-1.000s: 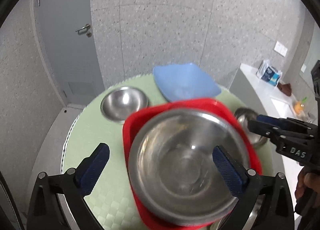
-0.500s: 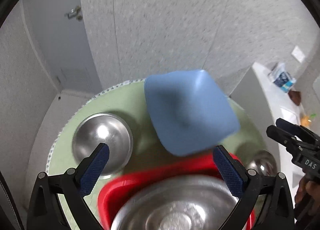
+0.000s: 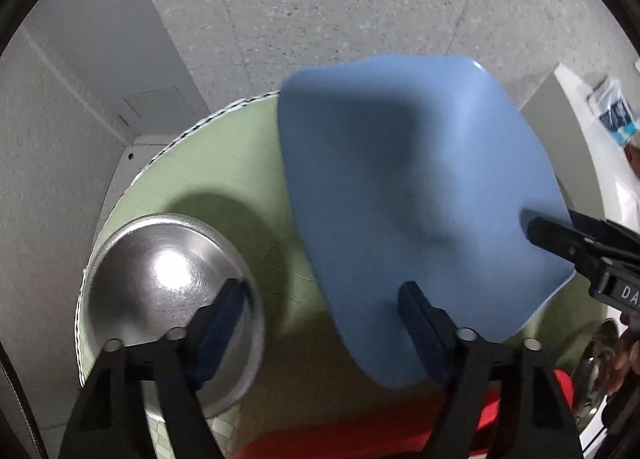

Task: Organize plates and bowls
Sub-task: 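Grasp the edge of the light-blue plate with both grippers and lift, then carry the blue plate over the red basin and lower it onto the bowl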

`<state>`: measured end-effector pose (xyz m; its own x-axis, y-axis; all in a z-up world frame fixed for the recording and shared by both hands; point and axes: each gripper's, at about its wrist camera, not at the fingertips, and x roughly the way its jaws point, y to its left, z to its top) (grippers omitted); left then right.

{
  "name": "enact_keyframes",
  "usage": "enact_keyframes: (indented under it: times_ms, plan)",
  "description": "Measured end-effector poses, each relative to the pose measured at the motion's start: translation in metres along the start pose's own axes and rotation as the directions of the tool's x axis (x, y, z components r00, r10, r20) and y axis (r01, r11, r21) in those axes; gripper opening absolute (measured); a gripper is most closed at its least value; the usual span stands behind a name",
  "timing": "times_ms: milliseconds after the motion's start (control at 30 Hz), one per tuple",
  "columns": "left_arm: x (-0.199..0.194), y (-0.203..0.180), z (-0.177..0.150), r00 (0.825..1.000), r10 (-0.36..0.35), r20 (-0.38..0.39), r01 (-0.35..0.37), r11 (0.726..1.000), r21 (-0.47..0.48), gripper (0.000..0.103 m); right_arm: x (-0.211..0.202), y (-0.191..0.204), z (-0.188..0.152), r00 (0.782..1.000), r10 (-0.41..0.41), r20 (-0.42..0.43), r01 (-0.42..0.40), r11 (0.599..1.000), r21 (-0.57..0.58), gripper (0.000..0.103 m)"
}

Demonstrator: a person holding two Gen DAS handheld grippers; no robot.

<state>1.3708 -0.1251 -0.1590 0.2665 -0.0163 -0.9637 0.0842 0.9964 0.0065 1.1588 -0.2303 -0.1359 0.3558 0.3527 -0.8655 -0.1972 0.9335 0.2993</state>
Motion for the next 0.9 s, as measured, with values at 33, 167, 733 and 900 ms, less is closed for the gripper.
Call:
enact_keyframes:
  times_ms: [33, 167, 733, 900]
  plan:
    - [0.002, -0.002, 0.0, 1.0, -0.009, 0.0, 0.009, 1.0, 0.002, 0.064, 0.003, 0.001, 0.001, 1.0, 0.014, -0.008, -0.014, 1.0, -0.002, 0.055]
    - [0.011, -0.015, 0.004, 0.998, -0.057, -0.008, 0.057, 0.998, 0.034, 0.029, 0.008, 0.011, 0.003, 0.998, 0.052, -0.029, -0.054, 0.997, -0.05, 0.02]
    - [-0.016, -0.012, -0.008, 0.972, -0.154, 0.178, 0.152, 0.988, 0.021, 0.027, -0.049, 0.04, -0.013, 0.993, 0.042, 0.114, -0.032, 0.995, -0.092, 0.015]
    - [-0.039, -0.008, -0.028, 0.953, -0.173, 0.25, 0.176, 0.984, 0.013, 0.027, -0.078, 0.057, -0.018, 0.981, 0.049, 0.186, -0.03, 0.994, -0.106, 0.015]
